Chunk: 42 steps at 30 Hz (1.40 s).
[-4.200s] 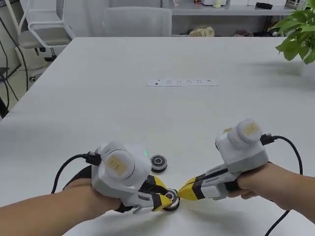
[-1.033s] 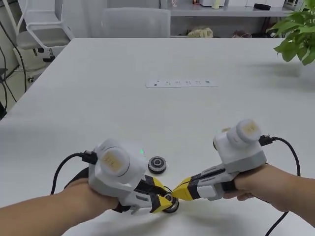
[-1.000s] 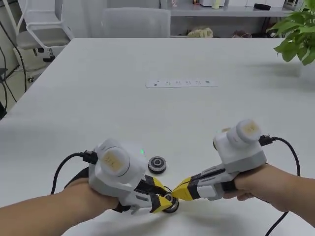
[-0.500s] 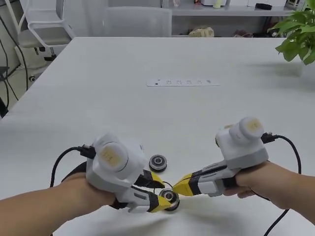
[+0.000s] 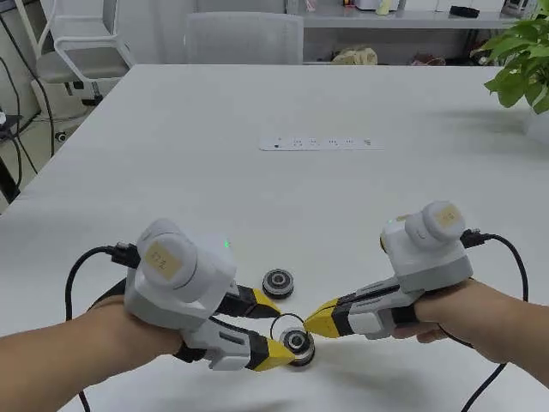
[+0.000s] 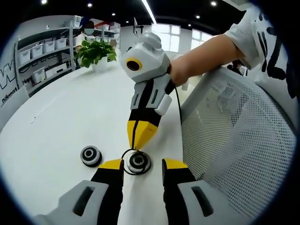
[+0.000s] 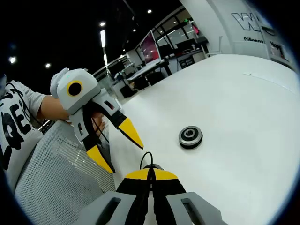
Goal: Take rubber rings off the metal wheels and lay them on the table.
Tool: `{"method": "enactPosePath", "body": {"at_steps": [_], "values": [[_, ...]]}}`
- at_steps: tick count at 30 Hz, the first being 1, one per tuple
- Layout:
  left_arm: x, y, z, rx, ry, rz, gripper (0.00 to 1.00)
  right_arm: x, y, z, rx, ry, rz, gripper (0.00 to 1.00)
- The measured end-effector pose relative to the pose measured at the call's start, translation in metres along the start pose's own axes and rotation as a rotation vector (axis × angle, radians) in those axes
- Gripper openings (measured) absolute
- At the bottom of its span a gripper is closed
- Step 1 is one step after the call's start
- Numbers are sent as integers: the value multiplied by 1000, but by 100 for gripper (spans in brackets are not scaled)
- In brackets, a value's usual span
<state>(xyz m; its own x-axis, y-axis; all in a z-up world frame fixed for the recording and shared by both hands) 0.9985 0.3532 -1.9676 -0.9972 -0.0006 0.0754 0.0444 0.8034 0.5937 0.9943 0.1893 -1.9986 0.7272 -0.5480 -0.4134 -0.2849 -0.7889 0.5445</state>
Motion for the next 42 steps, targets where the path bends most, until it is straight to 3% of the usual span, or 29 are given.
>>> {"method": "enactPosePath", "body": {"at_steps": [7, 17, 31, 42], "values": [[3, 14, -4, 46, 33, -19, 42, -1, 1, -1, 2, 0, 3, 0], [6, 40, -6, 117, 64, -61, 46, -4, 0, -5, 4, 2, -5, 0], [14, 67, 7, 147, 93, -127, 55, -10, -9, -15, 10, 2, -16, 0], [14, 80, 16, 159, 114, -167, 60, -13, -22, -22, 10, 4, -14, 0]]}}
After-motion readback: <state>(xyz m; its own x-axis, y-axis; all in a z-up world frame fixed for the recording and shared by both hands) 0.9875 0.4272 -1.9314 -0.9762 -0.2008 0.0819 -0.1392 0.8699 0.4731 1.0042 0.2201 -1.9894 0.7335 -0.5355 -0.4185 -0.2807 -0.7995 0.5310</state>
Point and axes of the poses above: the centre of the closed fingertips' face, and the gripper's own axes: y roughly backward along the fingers, x roughly to its right, z roughly out of its underside, the point moved 9 cm from there along y, roughly backward along the fingers, and after that the axes turned 4 degrees about z, right-handed, at the moved point
